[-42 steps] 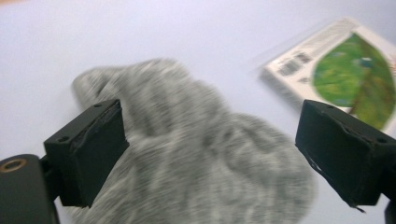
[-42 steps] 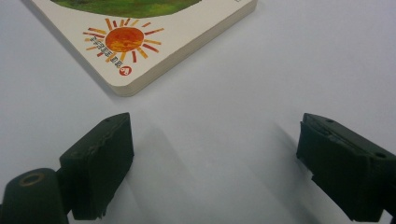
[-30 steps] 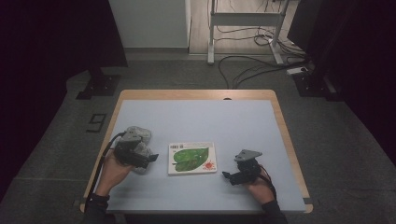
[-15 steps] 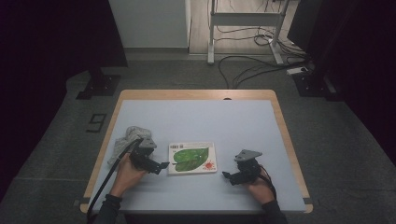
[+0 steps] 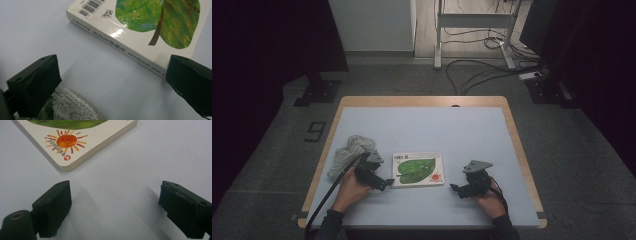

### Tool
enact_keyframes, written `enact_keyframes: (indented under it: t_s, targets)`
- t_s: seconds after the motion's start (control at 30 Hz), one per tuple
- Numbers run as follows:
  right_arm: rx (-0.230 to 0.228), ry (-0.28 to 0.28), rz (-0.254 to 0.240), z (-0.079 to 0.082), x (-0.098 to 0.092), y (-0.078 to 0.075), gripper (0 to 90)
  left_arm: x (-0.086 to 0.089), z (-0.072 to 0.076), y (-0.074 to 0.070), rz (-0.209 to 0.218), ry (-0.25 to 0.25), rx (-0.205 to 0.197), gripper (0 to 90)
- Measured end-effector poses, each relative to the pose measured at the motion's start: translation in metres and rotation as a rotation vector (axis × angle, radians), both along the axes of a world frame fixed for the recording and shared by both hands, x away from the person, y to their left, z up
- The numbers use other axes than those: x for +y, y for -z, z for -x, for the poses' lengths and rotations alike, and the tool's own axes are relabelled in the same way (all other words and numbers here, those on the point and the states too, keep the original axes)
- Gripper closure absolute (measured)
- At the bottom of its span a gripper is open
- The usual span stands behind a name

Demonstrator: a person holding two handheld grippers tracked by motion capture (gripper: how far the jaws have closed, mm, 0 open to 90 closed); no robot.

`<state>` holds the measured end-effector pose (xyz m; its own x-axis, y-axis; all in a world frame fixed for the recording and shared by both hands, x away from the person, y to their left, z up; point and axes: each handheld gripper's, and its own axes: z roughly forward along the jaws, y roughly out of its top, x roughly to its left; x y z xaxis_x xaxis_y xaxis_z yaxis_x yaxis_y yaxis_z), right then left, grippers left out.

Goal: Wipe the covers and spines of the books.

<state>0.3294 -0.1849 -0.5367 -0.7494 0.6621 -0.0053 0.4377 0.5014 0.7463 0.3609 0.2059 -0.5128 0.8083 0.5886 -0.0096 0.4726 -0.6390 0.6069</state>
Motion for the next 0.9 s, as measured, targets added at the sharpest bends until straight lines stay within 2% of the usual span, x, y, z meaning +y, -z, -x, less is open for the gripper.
enact_keyframes:
  t_s: [0.1,0.43,0.77,0.9]
  targets:
    - [-0.002,-0.001,0.001,0.0,0.0,0.0,10.6,-0.002,0.002,0.0,-0.001,0.006,-0.01,0.0]
    - [-0.01,-0.008,0.001,0.001,0.0,0.0,12.3,-0.016,0.008,0.004,0.034,0.025,-0.014,0.0]
    - [-0.006,-0.007,-0.002,0.001,0.0,0.0,12.4,-0.034,0.013,0.013,0.116,0.05,0.02,0.0]
    - [-0.004,-0.007,-0.003,0.0,0.0,0.0,12.4,-0.042,0.019,0.013,0.116,0.033,-0.021,0.0]
